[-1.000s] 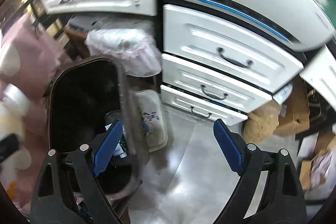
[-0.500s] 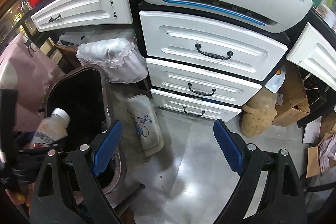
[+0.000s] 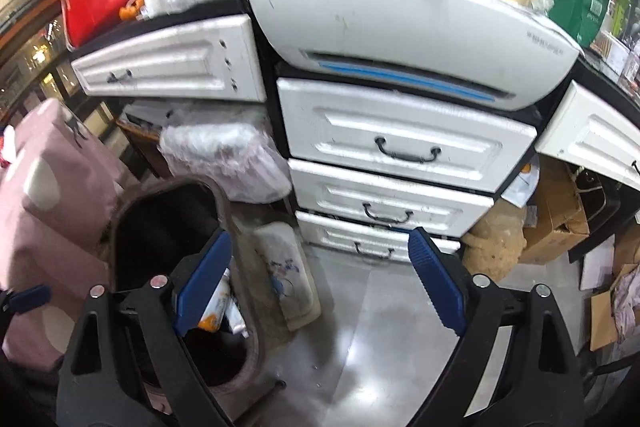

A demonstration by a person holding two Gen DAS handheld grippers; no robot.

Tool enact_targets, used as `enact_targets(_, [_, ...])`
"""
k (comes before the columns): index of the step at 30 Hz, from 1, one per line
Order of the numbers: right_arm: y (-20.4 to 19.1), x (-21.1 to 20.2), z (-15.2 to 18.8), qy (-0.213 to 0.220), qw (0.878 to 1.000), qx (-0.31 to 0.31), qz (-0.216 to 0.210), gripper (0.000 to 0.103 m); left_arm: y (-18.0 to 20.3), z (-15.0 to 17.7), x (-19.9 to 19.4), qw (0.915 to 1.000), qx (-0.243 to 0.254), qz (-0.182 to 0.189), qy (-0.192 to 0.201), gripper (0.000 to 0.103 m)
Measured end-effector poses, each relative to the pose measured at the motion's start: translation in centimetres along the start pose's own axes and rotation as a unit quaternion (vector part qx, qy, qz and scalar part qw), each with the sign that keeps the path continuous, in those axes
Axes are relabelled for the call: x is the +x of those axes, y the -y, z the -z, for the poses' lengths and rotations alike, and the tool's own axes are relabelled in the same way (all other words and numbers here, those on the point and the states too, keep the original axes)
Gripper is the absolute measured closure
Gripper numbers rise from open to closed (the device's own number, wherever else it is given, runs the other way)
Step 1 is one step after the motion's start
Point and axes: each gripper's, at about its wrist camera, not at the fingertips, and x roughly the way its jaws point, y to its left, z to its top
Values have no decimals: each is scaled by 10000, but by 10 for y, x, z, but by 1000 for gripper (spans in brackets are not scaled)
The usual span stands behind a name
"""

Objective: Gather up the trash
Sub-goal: 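Drop the carton and the bottle into the black bin, opening both tools, then grasp the crumpled white tissue with the right tool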

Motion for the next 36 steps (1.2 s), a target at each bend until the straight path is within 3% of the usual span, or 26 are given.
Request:
enact_targets(3, [-17,-8,-5,98,9996,-99,-252,10,-13,13,-40,9991,-48,48,408,7])
enact_targets(9, [-79,-25,-8,265,9934,-618,-928,10,-59,41,-100,9940,-472,-158,978,6])
enact_targets(13, [-127,-41,-5,362,9835,-1075,-1406,10,-95,59,-129,9863,-836,-613,1284,5])
enact_targets(19, [-199,-66,2,470,9598,-1669,-2208,10,-160,83,-164,9682,-1468,-1262,1582,6])
enact_targets(23, [-249,-80,8,445,9391,-2104,-2679,10,-205,103,-181,9531,-1879,-1723,1633,6])
enact_targets(28, [-300,-95,17,460,9146,-2478,-3161,10,-262,136,-185,9356,-2367,-2224,1385,6])
enact_targets(32, [-336,-103,22,467,8985,-2738,-3400,10,-299,157,-185,9266,-2693,-2333,1206,6])
enact_targets(36, [-371,-99,24,134,8870,-2762,-3698,10,-329,171,-184,9190,-3053,-2229,1123,6])
